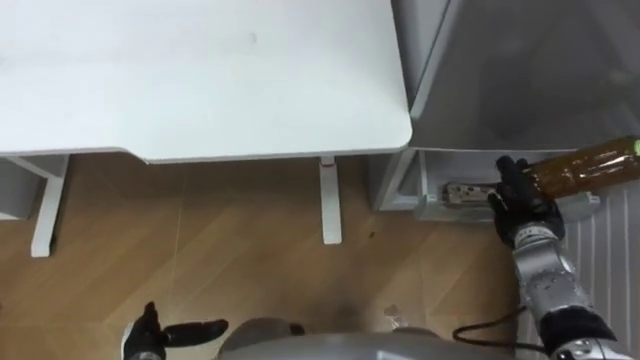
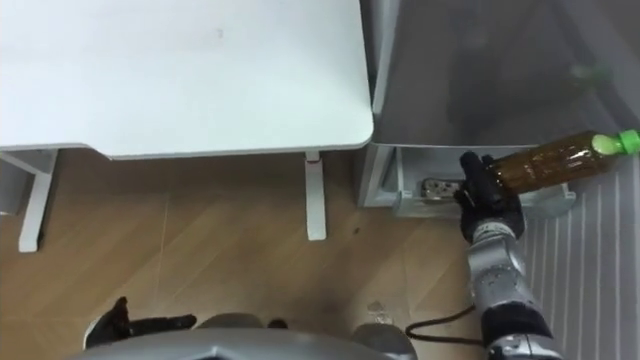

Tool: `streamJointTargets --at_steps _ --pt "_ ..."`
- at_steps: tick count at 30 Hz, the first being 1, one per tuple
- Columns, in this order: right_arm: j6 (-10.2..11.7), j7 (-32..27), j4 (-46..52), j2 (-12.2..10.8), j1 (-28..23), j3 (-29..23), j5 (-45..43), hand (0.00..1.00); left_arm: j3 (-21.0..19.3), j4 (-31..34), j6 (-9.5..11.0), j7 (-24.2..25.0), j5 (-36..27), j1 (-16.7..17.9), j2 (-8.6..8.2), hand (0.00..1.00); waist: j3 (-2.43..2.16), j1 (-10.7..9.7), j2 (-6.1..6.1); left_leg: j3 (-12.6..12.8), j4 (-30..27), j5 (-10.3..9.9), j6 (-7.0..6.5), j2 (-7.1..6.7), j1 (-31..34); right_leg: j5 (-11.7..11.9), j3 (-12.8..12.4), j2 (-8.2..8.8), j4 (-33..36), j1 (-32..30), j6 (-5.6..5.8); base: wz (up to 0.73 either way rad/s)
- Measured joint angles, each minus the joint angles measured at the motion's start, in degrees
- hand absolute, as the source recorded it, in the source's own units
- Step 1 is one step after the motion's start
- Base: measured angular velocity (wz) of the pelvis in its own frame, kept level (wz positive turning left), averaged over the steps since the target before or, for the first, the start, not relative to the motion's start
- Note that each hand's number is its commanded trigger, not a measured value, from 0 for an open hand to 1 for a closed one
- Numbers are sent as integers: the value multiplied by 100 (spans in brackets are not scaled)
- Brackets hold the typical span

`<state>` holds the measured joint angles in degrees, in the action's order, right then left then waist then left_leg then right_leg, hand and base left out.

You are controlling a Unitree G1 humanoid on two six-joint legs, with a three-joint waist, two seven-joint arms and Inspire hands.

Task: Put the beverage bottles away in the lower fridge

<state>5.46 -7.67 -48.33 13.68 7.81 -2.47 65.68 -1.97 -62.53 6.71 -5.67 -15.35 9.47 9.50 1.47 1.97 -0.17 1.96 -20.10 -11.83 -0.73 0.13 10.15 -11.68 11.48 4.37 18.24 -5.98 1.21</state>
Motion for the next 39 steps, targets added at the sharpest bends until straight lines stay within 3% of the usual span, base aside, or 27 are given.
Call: streamJointTargets --at_steps 3,5,9,14,18,22,27,35,39 --pt "-1 223 -738 51 508 -3 282 100 87 -282 -48 2 13 -356 108 0 58 17 -103 -58 -480 -38 -18 3 540 -165 55 58 538 -514 -59 20" --pt "-9 296 -1109 118 722 -5 307 100 122 -361 -59 11 20 -526 104 0 69 95 -93 -65 -847 -129 -16 16 899 -290 -11 78 954 -898 -82 0" --pt "-18 370 -1387 145 840 -6 384 100 138 -399 -62 5 12 -808 113 0 97 311 -69 -66 -1673 -349 -14 7 1634 -643 -136 166 1959 -1717 -130 -1" --pt "-73 418 -1635 172 1063 16 425 100 478 -386 -56 -42 -29 -988 197 0 162 384 -139 -65 -2363 -454 24 -77 2338 -979 -209 374 2933 -2529 -162 7" --pt "-81 471 -1663 372 1215 136 504 100 783 -382 -57 -158 -26 -1213 249 0 182 478 -167 -60 -2850 -462 39 -92 3043 -1069 -259 455 3528 -3275 -242 4" --pt "-110 479 -1663 513 1501 133 670 100 785 -390 -59 -177 -31 -1334 316 0 195 476 -187 -69 -3260 -513 94 -63 3582 -1121 -314 426 3937 -3835 -311 -5" --pt "-121 460 -1647 636 1854 135 1160 100 1025 -377 -165 -287 -74 -1382 406 0 208 531 -211 -69 -3951 -737 145 17 4202 -1303 -363 392 4584 -4444 -360 -5" --pt "-181 473 -1647 661 1974 248 1335 100 1299 -386 -502 -264 -66 -1341 411 0 203 645 -202 -168 -4421 -953 211 94 4555 -1488 -289 371 4968 -4718 -472 -1" --pt "-189 583 -1628 710 2029 407 1261 100 1372 -365 -534 -264 -10 -1353 418 0 200 657 -197 -173 -4411 -952 213 93 4715 -1473 -281 372 4962 -4876 -501 1"
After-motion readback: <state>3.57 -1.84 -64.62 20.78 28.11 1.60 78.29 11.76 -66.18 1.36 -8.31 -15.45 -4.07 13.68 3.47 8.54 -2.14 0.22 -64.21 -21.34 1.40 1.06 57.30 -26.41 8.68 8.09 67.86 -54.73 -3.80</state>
